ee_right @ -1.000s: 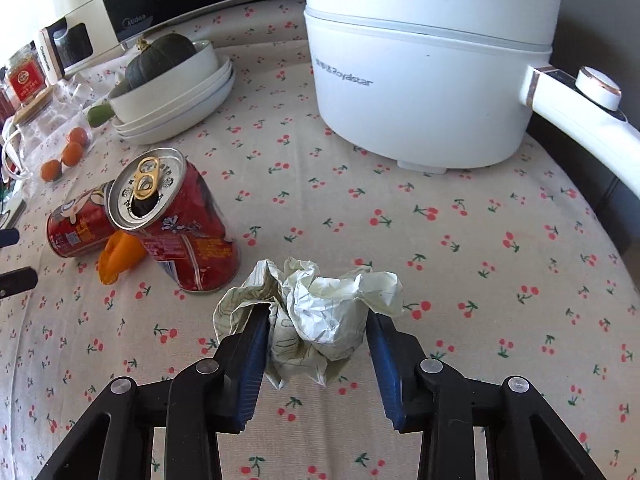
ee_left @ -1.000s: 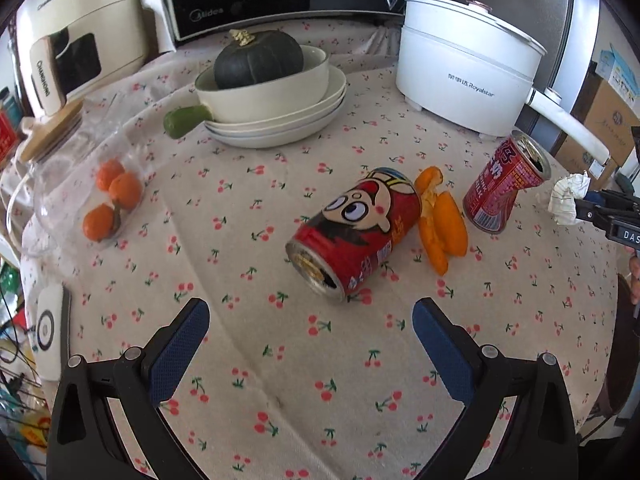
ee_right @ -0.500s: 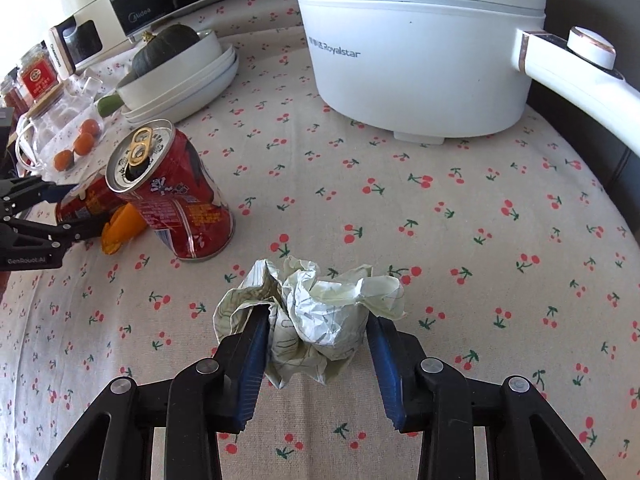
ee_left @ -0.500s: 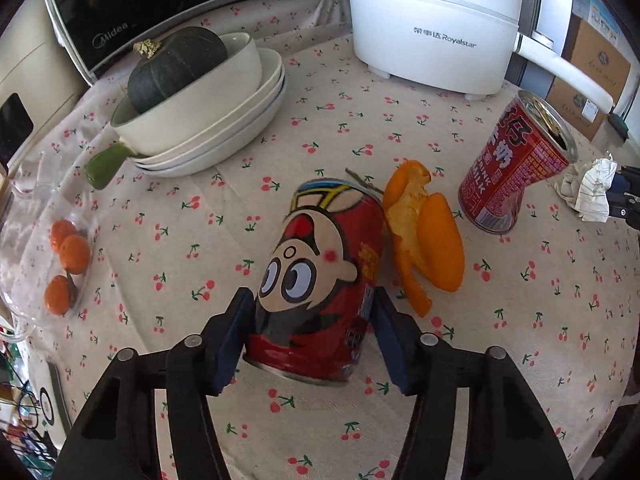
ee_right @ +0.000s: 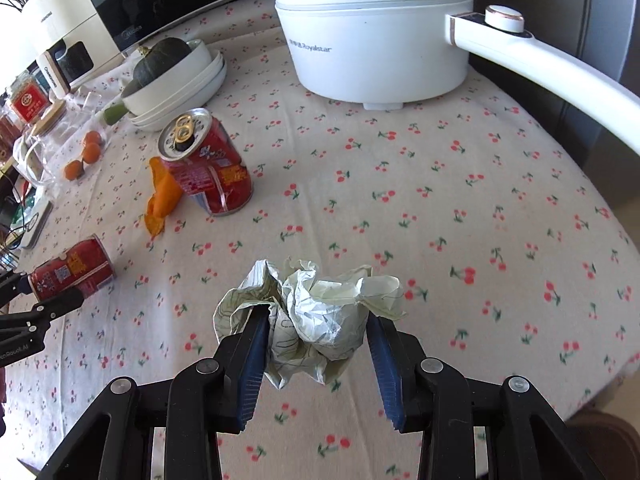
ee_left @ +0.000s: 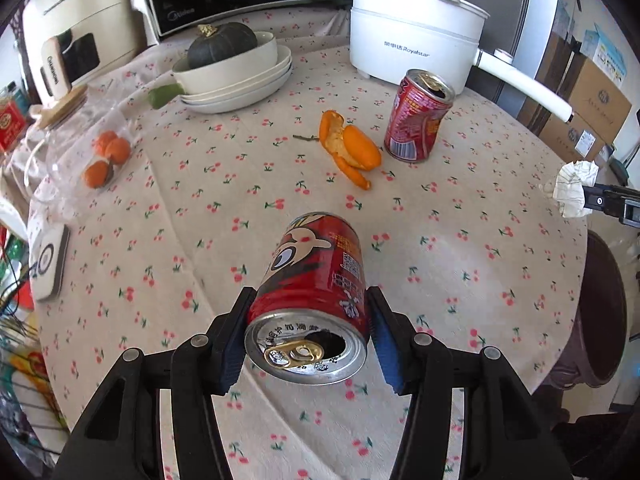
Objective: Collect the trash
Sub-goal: 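Carry the can and crumpled paper over the bin and release both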
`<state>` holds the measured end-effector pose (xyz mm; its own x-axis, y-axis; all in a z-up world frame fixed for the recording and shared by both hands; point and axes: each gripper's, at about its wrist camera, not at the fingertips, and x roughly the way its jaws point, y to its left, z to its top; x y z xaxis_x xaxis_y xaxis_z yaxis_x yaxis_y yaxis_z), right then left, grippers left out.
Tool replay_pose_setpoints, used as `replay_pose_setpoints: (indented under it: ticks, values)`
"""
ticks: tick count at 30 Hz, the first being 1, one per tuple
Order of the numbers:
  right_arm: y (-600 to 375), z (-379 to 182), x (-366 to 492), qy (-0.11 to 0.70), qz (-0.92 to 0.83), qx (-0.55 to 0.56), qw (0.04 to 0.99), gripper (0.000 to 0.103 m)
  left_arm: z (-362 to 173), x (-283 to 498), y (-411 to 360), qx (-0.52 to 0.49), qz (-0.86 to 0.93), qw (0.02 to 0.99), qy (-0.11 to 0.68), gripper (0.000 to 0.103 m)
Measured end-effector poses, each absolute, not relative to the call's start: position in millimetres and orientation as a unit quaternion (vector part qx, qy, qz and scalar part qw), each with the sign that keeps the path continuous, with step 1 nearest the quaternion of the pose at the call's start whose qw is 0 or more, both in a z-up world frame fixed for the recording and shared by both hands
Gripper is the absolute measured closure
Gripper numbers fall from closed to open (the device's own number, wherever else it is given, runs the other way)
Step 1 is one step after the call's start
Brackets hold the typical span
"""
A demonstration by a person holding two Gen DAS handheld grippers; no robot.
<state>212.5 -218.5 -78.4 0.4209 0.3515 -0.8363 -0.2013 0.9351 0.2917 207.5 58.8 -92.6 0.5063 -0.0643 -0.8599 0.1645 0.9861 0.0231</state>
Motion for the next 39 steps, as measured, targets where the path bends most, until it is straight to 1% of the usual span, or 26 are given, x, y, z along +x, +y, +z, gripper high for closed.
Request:
replay_pose_setpoints:
  ticks: [4, 12, 17, 21, 24, 33, 39]
  values:
    - [-218.9, -72.2, 180.4, 0.522, 0.153, 0.069, 0.836, 0.06, -81.5, 173.3, 59.2, 0.031, -0.059, 0.872, 0.484, 0.047]
    - [-216.5, -65.2, 122.1, 0.531, 0.152, 0.072, 0.831, 0.06, -73.9, 122.2, 51.1, 0.029, -0.062, 0.878, 0.473, 0.048]
    - [-217.4, -64.5, 95.7, 0.539, 0.148, 0.069, 0.826, 0.06, -71.7, 111.2, 43.9, 0.015, -0.072, 0.882, 0.466, 0.048]
    - [-229.4, -69.5, 81.8, 0.555, 0.141, 0.12, 0.811, 0.06, -67.2, 105.8, 28.0, 0.01, -0.095, 0.882, 0.461, 0.048]
    - [-233.7, -67.1, 74.3, 0.55, 0.141, 0.119, 0.814, 0.06, -63.2, 103.5, 14.1, 0.004, -0.115, 0.881, 0.458, 0.048]
    - [-280.8, -61.6, 61.3, 0.536, 0.117, 0.131, 0.826, 0.06, -54.3, 96.6, -53.8, 0.016, -0.18, 0.875, 0.45, 0.048]
    - [-331.2, -68.7, 48.8, 0.539, 0.077, 0.145, 0.826, 0.06, -52.8, 95.2, -123.2, 0.009, -0.251, 0.86, 0.445, 0.048]
